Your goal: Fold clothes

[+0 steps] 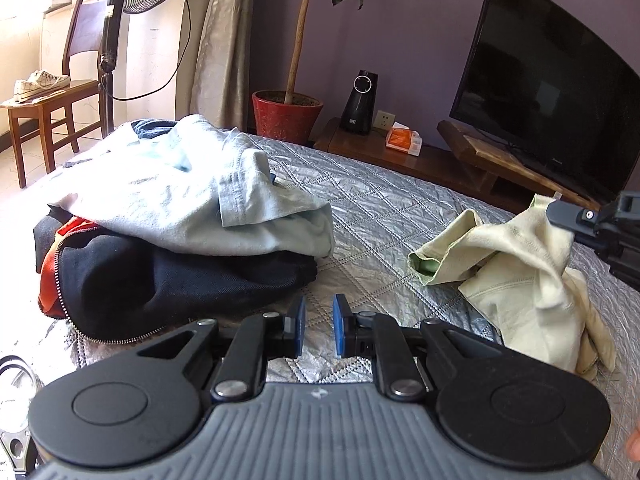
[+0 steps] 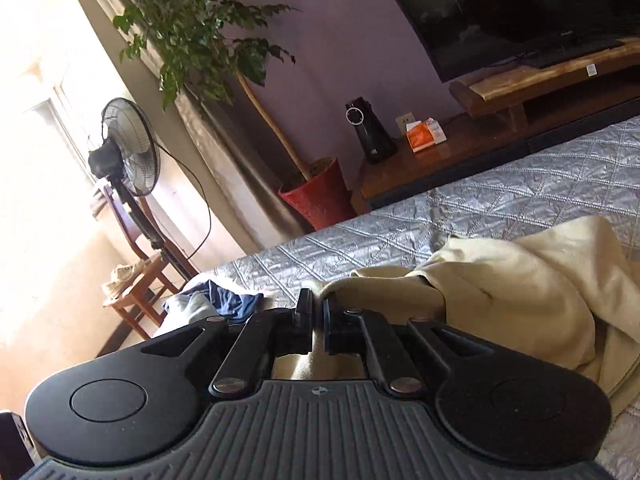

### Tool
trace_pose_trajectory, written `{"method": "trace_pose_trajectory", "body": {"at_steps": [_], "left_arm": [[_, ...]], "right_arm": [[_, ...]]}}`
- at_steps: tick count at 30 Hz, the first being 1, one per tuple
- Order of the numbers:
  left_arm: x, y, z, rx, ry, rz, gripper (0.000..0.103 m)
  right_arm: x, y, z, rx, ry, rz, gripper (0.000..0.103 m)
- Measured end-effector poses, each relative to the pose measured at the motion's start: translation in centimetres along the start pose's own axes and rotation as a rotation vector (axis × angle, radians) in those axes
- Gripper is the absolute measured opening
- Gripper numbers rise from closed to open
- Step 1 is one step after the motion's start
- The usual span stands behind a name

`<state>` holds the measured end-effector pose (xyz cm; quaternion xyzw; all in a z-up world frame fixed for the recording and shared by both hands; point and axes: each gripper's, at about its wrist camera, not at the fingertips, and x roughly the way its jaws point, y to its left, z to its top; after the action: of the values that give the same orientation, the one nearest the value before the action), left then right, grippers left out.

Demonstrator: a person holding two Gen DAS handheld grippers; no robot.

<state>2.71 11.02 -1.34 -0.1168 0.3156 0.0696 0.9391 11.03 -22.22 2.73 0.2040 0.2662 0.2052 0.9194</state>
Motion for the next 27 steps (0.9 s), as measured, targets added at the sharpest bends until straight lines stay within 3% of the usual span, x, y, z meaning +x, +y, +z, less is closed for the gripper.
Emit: {"method": "trace_pose_trajectory", "body": {"at_steps": [1,2,3,7,16,17,19,20,23,27], "left_arm": [[0.1,-0.1,0.0,0.003,0.003,0.000,0.013],[0.2,-0.1,0.0,0.004,0.006,0.000,0.013],[0.2,-0.1,0.0,0.004,0.007,-0.001,0.013],[0.3,-0.2,0.1,-0.002,0.006,-0.007,0.013],[0.4,-0.2,0.0,-0.010,0.005,-0.002,0.014],[0.5,-0.3,0.0,-0.009,0.008,-0.003,0.014],[0.7,-0.3,-0.1,-0.004,0.015,-0.005,0.014],[0.8,-0.4,-0.1,0.001,0.018,-0.005,0.014],[0.8,-0.5,-0.2,0.002,0.016,-0.008,0.014],[0.5,-0.1,0.1,-0.017,0.002,-0.009,0.014]], "right_arm": [[0.0,0.4,0.5,-0.075,0.042,-0.006,0.037],[-0.1,0.8,1.1,-0.151,0.084,-0.012,0.061],[-0.4,1.1,0.8,-0.252,0.117,-0.046,0.068],[-2.9,0.8,-3.4,-0.444,0.238,-0.059,0.062],[-0.8,4.7,-11.5,-0.695,0.396,0.010,0.062],[-0.2,4.9,-12.0,-0.721,0.416,-0.005,0.060],[0.8,4.9,-12.3,-0.738,0.434,-0.046,0.042],[1.0,4.6,-12.1,-0.721,0.425,-0.066,0.002],[-0.1,2.9,-9.6,-0.581,0.364,-0.080,0.005],[-4.9,1.3,-4.5,-0.411,0.193,-0.103,0.004]]}}
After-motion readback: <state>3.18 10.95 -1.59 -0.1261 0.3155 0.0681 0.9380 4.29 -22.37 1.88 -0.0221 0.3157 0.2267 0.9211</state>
